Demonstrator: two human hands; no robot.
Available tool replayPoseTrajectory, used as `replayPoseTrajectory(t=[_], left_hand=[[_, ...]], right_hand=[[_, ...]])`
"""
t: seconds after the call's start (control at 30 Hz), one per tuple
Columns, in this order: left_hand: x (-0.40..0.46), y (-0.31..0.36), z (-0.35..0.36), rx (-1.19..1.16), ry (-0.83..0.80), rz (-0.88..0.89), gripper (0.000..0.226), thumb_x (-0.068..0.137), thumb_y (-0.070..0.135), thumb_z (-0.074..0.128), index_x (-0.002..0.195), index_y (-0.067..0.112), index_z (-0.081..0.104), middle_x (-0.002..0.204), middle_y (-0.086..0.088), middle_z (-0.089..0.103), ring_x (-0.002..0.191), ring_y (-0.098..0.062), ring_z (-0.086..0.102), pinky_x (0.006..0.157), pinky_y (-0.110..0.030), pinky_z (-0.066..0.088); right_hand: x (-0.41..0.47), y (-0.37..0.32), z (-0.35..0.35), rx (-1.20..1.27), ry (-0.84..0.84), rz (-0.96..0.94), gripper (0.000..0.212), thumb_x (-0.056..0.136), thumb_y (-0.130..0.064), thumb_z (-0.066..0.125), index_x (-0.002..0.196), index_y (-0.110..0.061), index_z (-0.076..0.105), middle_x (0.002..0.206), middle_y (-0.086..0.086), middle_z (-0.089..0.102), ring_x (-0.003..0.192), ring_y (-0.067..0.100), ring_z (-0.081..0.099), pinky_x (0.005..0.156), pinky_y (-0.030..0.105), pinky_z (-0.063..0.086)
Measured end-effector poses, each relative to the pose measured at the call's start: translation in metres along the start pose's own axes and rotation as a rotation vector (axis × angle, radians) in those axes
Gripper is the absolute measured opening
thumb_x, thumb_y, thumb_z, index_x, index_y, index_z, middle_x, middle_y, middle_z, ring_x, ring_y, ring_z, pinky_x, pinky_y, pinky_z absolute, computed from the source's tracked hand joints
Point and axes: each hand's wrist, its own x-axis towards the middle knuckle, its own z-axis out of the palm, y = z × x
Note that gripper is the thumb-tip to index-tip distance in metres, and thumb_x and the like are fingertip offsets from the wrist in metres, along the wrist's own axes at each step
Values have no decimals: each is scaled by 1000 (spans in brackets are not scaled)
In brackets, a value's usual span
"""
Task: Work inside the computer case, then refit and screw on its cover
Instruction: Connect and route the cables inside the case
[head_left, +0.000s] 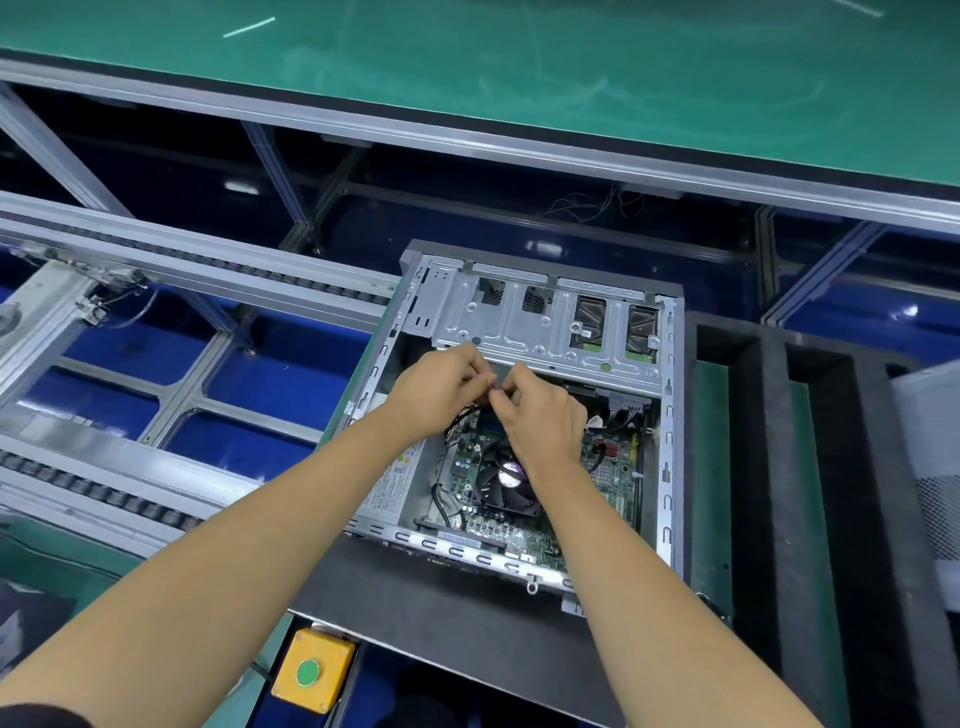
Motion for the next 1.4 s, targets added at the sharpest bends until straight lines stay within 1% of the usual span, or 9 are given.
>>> replayPoseTrajectory(t=[0.1,0.17,0.4,0.67,0.83,1.03,1.17,1.27,1.4], left_hand=[[-1,0,-1,228,68,32,13,104,42,51,103,29,54,84,14,68,79,-11,63,67,-34,50],[-1,0,-5,264,96,43,16,104,41,48,107,26,53,90,10,70,82,-16,66,74,-39,54],[2,-3,-21,213,189,55,17,106,42,44,105,26,51,85,15,71,76,-10,66,67,-33,50],[-5,-16,-22,90,289,-70,15,105,44,47,102,30,52,81,22,71,75,-2,66,67,-32,52],[-5,-24,-24,224,208,-66,8,105,31,48,100,25,48,79,8,69,70,-19,66,62,-43,55],[-3,-19,-28,465,33,-49,15,105,31,50,109,22,62,95,-1,68,83,-26,65,67,-34,49],[6,-11,-25,653,-80,-86,23,107,23,45,108,13,65,103,-11,66,84,-33,63,70,-39,52],[2,-14,-23,635,-121,-42,26,109,30,40,115,13,59,106,-12,65,87,-31,62,68,-38,45],[-15,-24,-25,388,-63,39,38,106,47,39,129,26,61,105,-3,66,97,-24,60,79,-38,50]], right_hand=[[2,0,0,-117,-28,-4,21,94,-42,62,84,-24,59,65,-6,62,59,21,52,57,30,31],[3,-1,1,-191,-46,-30,20,96,-41,59,87,-23,59,65,-4,62,58,22,50,54,29,26],[6,-4,1,-298,-121,-64,15,101,-31,57,93,-18,57,59,-3,52,52,26,45,47,25,13],[4,0,2,-316,-129,-53,10,102,-31,53,99,-22,55,61,-7,53,52,23,48,46,25,19],[3,5,4,-252,-122,-44,31,97,-43,50,125,-35,62,64,-7,65,61,19,62,54,27,40],[3,9,8,-308,-139,-86,37,96,-44,49,132,-40,60,61,-7,65,59,18,62,52,28,31],[3,6,4,-334,-134,-119,38,100,-38,48,135,-39,63,64,-4,68,60,21,62,52,28,24],[3,1,0,-366,-212,-75,40,104,-37,38,139,-35,58,77,-2,73,67,23,65,51,29,25],[-5,-6,-13,-315,-144,-130,38,105,-32,39,135,-29,63,101,-5,74,86,20,68,69,33,39]])
